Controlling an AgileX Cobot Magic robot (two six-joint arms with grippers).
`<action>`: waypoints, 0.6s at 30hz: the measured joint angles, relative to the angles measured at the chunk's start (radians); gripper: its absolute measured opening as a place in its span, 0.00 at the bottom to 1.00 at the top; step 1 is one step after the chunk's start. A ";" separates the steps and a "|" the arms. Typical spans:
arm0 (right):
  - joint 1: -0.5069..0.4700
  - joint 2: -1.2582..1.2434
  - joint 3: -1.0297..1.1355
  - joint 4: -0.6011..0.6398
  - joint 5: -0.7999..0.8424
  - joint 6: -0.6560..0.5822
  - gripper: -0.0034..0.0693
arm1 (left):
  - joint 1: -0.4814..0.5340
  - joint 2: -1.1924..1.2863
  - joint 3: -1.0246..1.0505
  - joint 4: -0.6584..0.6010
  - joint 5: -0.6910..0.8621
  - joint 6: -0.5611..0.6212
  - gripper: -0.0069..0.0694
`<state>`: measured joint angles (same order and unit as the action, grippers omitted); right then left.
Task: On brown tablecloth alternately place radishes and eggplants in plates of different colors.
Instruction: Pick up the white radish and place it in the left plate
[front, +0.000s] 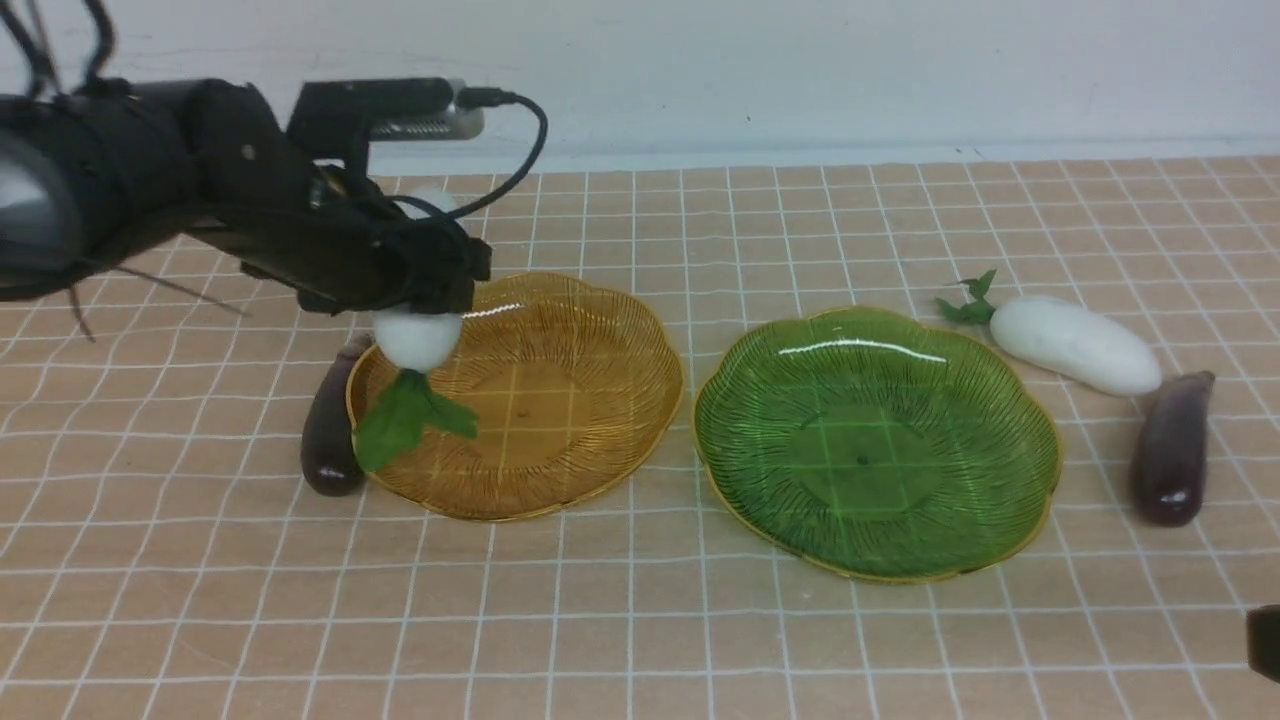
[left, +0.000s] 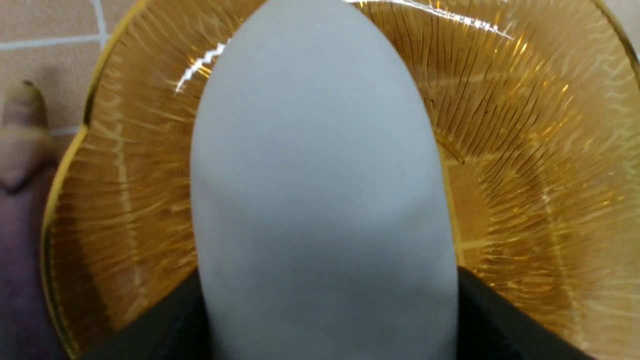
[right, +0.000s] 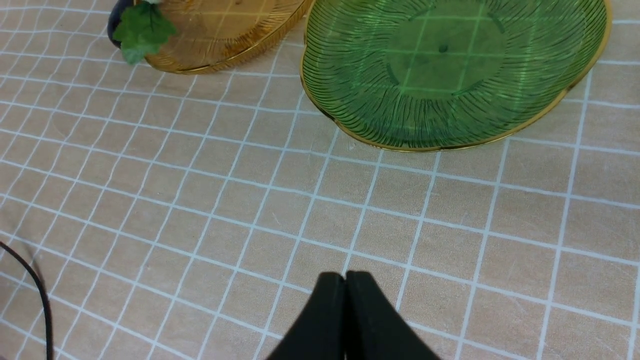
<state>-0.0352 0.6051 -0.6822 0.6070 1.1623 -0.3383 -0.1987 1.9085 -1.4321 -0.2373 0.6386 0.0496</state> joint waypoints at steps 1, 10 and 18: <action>0.000 0.000 0.000 0.000 0.000 0.000 0.03 | 0.000 0.000 -0.010 0.001 0.009 0.018 0.79; 0.000 0.000 0.000 0.000 -0.006 0.001 0.03 | 0.011 -0.054 -0.130 0.160 0.119 -0.018 0.69; 0.000 0.000 0.000 0.000 0.001 0.007 0.03 | 0.157 -0.009 -0.163 0.295 0.043 -0.147 0.10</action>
<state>-0.0352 0.6051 -0.6822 0.6070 1.1635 -0.3311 -0.0421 1.8996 -1.5954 0.0582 0.6816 -0.0978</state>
